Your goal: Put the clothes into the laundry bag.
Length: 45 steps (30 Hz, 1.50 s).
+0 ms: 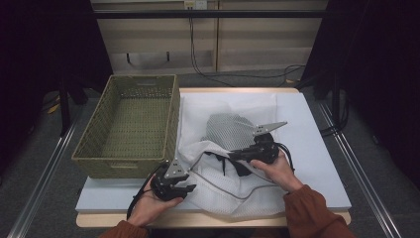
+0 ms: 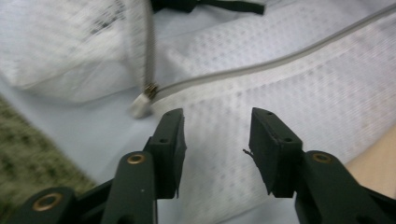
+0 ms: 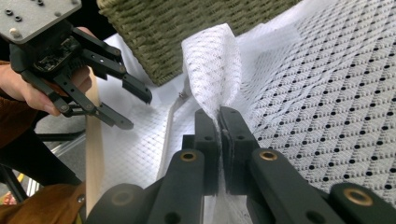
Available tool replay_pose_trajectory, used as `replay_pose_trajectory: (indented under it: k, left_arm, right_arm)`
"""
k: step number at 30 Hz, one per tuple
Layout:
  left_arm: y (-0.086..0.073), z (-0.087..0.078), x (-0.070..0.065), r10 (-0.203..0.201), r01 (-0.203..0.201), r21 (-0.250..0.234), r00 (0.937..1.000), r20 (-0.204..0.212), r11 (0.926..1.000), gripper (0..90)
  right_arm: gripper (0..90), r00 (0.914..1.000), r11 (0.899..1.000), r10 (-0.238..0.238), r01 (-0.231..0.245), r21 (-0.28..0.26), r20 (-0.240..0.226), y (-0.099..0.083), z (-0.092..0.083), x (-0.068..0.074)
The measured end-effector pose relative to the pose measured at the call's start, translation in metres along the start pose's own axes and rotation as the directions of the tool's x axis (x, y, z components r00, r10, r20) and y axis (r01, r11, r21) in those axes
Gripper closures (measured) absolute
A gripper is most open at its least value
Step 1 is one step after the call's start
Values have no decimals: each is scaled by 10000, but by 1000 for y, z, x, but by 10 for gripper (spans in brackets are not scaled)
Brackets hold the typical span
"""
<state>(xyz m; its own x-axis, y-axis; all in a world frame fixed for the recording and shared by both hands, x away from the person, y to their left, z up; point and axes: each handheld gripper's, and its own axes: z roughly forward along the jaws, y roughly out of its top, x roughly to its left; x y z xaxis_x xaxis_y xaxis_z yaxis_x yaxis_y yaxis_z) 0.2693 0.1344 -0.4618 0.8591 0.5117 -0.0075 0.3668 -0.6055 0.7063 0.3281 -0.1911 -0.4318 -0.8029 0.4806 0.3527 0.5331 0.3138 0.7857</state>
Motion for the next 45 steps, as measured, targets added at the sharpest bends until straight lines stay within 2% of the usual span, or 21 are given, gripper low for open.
replay_pose_trajectory:
  k: [2, 4, 5, 6, 8, 9, 10, 13, 14, 15, 16, 17, 18, 19, 21, 23, 24, 28, 37, 41, 45]
  left_arm:
    - [-4, -1, 6, -150, 150, 137, 9999, -45, 9998, 480]
    - [-9, -1, 9, 29, -29, 327, 10000, -20, 9995, 480]
    - [-11, 0, 10, -134, 138, 335, 9998, -128, 9993, 475]
    - [-12, 2, 10, -136, 129, 613, 9998, 110, 9980, 472]
    - [-12, 4, 10, -139, 128, 622, 9998, 165, 9980, 471]
    - [-12, 6, 8, -324, 314, 446, 9992, 221, 9985, 497]
    - [-10, 6, 8, -141, 128, 597, 9997, 218, 9981, 538]
    - [-8, 8, 8, -319, 305, 570, 9992, 227, 9979, 597]
    - [-7, 9, 10, -130, 113, 522, 9994, 329, 9986, 668]
    - [-7, 9, 12, -203, 176, 513, 9985, 509, 9985, 804]
    - [-7, 10, 12, -232, 211, 477, 9988, 424, 9986, 804]
    - [-6, 10, 13, -251, 227, 521, 9987, 453, 9984, 881]
    - [-5, 9, 13, -202, 173, 653, 9988, 438, 9977, 891]
    - [-5, 8, 12, -235, 210, 704, 9991, 362, 9973, 891]
    - [-5, 7, 12, -320, 270, 802, 9976, 614, 9964, 894]
    - [-6, 0, 11, -680, 626, 708, 9948, 755, 9955, 895]
    - [-7, -3, 10, -505, 439, 809, 9954, 814, 9958, 895]
    - [-15, -11, 2, -475, 393, 927, 9950, 874, 9949, 895]
    - [-24, -22, -4, -815, 734, 772, 9908, 1079, 9943, 894]
    - [-28, -25, -8, -699, 586, 960, 9904, 1193, 9937, 893]
    - [-26, -31, -12, -678, 588, 749, 9899, 1245, 9955, 894]
  right_arm:
    - [861, 10000, 10000, 4, -4, 39, 35, -2, 0, 0]
    - [861, 10000, 10000, 28, -29, 52, 31, -2, 0, 0]
    - [861, 10000, 10000, 20, -20, 66, 32, -3, -1, 0]
    - [861, 10000, 10000, 4, -4, 66, 35, -3, -1, 0]
    - [856, 10000, 10000, 34, -34, 88, 4, -4, -1, -1]
    - [855, 10000, 9999, 74, -74, 78, 10, -4, 0, -1]
    - [856, 10000, 9999, 88, -88, 88, 17, -4, 0, -1]
    - [855, 10000, 9999, 71, -71, 131, 40, -5, 0, -1]
    - [855, 10000, 9999, 43, -43, 144, 26, -5, 0, -1]
    - [855, 10000, 9998, 80, -81, 183, 23, -5, 0, -1]
    - [855, 10000, 9998, 80, -81, 183, 23, -5, 0, -1]
    - [855, 9999, 9999, 97, -97, 142, 49, -8, -2, 0]
    - [855, 9999, 9997, 124, -126, 191, 67, -9, -3, 0]
    - [855, 9999, 9997, 124, -126, 191, 67, -9, -3, 0]
    - [857, 9998, 9996, 175, -177, 217, 96, -11, -4, 1]
    - [858, 9999, 9993, 103, -105, 357, 52, -14, -4, 1]
    - [859, 10000, 9993, 84, -85, 371, 23, -15, -3, 2]
    - [835, 9999, 9982, 121, -118, 582, -54, -20, 1, 1]
    - [760, 9999, 9939, -68, 53, 1105, 132, -25, 13, 2]
    - [699, 9995, 9899, -262, 235, 1398, 170, -29, 15, 4]
    - [671, 9987, 9874, -350, 290, 1557, 357, -35, 9, 7]
